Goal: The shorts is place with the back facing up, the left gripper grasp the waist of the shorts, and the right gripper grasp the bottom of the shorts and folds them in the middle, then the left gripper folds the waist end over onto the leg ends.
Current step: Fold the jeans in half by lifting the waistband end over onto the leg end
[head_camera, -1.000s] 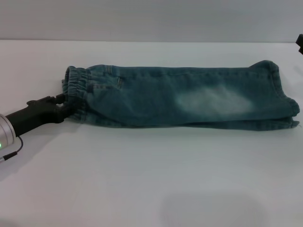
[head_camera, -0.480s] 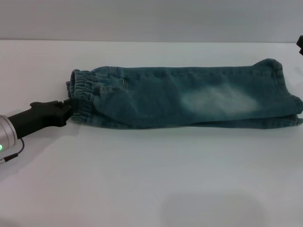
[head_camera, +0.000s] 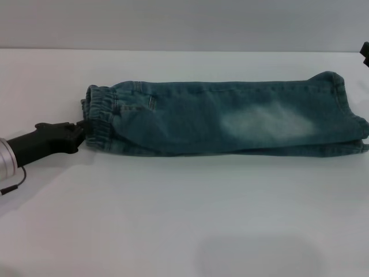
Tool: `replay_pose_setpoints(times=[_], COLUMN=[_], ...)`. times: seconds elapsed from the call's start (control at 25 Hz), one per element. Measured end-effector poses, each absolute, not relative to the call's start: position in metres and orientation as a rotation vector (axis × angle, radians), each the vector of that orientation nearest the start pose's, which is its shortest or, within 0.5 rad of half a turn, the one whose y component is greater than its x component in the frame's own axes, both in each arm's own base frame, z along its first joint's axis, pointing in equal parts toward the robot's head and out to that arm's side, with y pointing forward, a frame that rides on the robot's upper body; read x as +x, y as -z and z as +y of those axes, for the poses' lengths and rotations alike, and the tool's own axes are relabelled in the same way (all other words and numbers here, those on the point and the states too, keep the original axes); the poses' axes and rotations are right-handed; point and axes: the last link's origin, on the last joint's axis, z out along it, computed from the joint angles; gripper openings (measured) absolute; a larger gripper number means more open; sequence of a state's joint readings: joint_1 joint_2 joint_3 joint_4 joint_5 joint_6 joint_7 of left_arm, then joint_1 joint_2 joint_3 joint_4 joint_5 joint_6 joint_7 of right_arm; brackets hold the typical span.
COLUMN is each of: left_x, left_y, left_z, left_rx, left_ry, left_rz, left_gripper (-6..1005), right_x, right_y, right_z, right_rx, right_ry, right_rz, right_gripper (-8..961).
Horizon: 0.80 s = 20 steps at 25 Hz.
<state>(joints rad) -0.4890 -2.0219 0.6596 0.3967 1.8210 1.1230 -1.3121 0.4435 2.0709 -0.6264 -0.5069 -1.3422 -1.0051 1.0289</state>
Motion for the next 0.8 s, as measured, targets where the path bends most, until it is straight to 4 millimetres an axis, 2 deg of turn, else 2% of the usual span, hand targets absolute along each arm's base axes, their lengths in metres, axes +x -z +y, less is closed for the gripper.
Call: replay_pose_setpoints(times=[0.2,0.44,0.64,0.76,0.8], left_x=[-0.339,-0.337,-0.338,-0.338,-0.338], left_y=[-0.010,-0.011,-0.014,-0.015,-0.015], left_z=[0.350,0.354,0.357,0.357,0.356], left_rx=[-2.242,-2.295,-2.291,-2.298,-2.300], left_ry=[0.570,0.497,0.484,0.484,0.483], left_rz=[-0.969,-0.985,-1.016,-1.027,-1.031], left_gripper=[47,180,401,647,655], right_x=[0.335,0.334,0.334,0.334,0.334], right_y=[-0.058,-0.057,-0.057,-0.057,-0.057], right_z=[0.373,0.374,0.374,0.374,0.375], right_rx=[-1.809,-1.814,-1.817,-1.817,-1.817], right_ry=[-0.737,-0.738,-0.737,-0.736,-0.735], right_rz=[0.720,0.719,0.717,0.717,0.716], right_gripper=[568,568,568,568,568])
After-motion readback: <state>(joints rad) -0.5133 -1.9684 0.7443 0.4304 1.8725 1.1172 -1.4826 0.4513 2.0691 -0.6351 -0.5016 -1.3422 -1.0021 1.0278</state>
